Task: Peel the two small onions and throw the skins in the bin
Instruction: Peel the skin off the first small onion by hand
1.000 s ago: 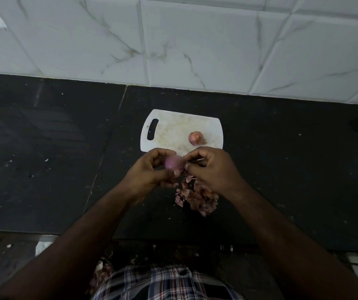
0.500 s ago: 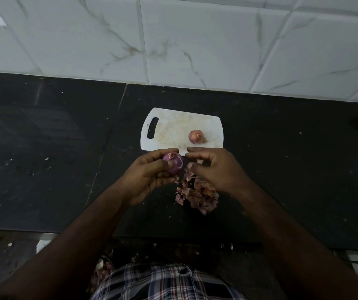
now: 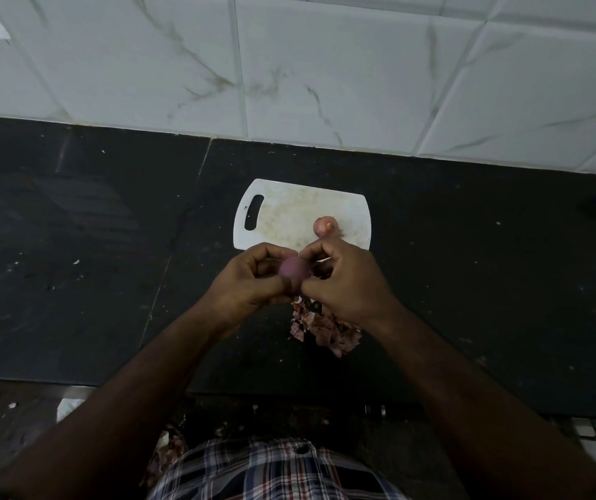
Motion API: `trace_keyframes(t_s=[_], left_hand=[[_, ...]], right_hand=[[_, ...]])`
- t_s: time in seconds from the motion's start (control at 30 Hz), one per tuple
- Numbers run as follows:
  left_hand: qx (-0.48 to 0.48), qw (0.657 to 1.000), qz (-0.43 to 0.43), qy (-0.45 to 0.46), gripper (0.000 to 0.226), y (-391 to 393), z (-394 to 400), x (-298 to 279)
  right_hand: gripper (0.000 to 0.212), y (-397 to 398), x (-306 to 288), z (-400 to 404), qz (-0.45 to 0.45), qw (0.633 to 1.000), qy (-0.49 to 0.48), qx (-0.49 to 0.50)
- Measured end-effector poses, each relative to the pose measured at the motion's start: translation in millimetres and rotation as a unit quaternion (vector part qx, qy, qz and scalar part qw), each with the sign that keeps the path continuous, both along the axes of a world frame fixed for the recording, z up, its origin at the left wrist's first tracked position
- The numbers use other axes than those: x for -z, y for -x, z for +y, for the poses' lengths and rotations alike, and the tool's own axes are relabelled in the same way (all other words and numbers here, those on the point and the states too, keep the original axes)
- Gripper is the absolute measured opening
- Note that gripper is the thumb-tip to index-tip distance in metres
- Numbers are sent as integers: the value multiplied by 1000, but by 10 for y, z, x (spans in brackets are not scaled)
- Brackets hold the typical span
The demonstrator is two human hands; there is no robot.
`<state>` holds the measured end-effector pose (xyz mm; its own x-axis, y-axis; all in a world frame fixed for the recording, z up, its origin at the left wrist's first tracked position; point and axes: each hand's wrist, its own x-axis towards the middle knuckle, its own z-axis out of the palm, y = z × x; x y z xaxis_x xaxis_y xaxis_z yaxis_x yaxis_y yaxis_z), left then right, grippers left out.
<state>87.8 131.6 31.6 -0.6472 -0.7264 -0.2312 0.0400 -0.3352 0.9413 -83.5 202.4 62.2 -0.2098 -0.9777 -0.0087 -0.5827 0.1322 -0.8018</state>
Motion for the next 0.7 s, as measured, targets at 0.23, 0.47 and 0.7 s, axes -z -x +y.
trace_keyframes(t_s=[0.23, 0.47, 0.7], left_hand=[[11, 1000, -3, 9, 46, 13, 17, -36], [7, 1000, -23, 2, 24, 15, 19, -33], [19, 998, -10, -54, 39, -21, 8, -23]], right_hand=[[29, -17, -3, 22, 4, 1000, 11, 12], [22, 60, 32, 11, 0, 1000, 22, 16], [28, 161, 30, 24, -123, 992, -32, -19]])
